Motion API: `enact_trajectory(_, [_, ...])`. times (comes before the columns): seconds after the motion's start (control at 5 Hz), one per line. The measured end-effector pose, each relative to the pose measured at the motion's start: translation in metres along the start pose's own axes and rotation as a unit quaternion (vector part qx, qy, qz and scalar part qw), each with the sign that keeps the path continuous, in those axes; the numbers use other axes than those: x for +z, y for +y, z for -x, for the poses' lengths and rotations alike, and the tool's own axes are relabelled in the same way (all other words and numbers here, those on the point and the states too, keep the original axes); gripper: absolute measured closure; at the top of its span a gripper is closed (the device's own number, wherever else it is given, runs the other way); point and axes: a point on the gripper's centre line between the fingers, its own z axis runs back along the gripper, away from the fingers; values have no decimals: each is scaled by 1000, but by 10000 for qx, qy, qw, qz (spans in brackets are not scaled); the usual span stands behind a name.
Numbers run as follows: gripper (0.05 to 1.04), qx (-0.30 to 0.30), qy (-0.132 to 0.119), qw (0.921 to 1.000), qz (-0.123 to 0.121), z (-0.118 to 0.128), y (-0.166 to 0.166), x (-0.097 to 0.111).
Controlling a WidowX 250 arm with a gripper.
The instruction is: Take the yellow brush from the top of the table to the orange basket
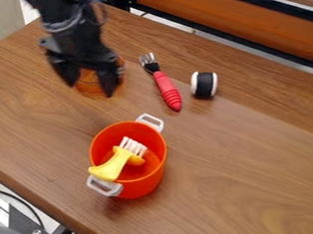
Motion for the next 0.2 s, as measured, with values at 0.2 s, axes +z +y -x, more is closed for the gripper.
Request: enact_trajectory(0.2, [83,26,-36,9999,-98,3,24,-13])
